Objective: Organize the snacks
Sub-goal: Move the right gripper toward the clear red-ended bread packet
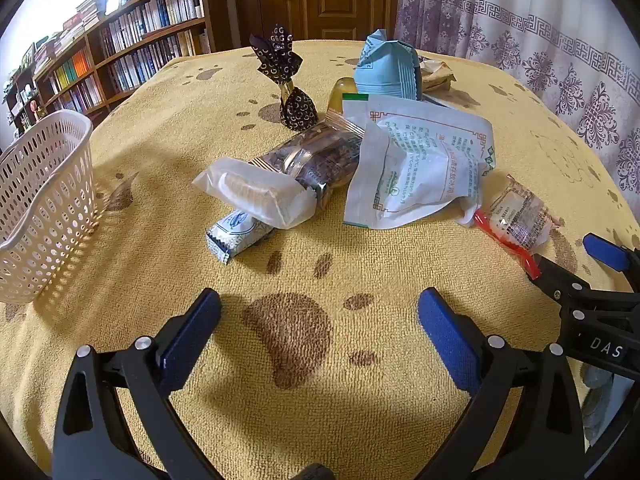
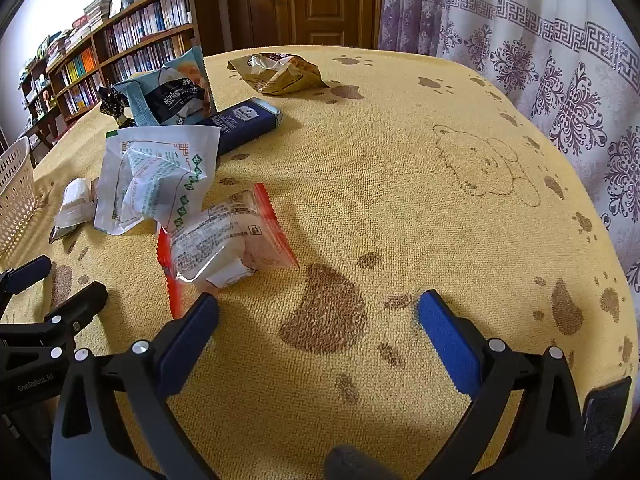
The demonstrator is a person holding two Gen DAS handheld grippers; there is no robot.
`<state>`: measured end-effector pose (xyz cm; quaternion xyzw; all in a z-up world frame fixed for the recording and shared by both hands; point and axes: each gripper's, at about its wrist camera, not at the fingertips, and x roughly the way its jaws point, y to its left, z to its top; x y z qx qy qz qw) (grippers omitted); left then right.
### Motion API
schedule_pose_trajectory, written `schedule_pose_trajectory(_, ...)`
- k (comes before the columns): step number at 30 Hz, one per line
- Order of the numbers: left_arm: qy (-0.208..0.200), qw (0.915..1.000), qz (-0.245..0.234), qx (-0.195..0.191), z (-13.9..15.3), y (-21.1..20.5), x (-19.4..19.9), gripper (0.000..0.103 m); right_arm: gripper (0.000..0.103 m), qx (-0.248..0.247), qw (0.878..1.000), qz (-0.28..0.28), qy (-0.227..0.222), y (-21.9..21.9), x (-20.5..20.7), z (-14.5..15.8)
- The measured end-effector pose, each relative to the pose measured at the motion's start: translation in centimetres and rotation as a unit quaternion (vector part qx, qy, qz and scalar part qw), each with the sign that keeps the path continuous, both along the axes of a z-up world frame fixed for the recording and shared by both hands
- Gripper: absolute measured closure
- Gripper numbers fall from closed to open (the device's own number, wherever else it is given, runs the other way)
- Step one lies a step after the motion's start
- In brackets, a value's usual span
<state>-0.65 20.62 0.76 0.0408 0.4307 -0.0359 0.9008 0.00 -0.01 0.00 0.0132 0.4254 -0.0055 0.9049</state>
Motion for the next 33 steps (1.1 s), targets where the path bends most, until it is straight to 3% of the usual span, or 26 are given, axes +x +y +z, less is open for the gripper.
schedule_pose_trajectory(26,0.001,1.0,-0.001,-0.003,-0.03,0.16,0.12,0.003,0.005,-0.004,1.0,0.002,0.004,-0.04,0.2,-0.13)
schedule_pose_trajectory(33,0.006,0.9999,-0.014,-0.005,0.03,0.15,0.32,0.003,0.005,0.0,1.0,0.023,0.008,-0.07,-0.05,-0.08)
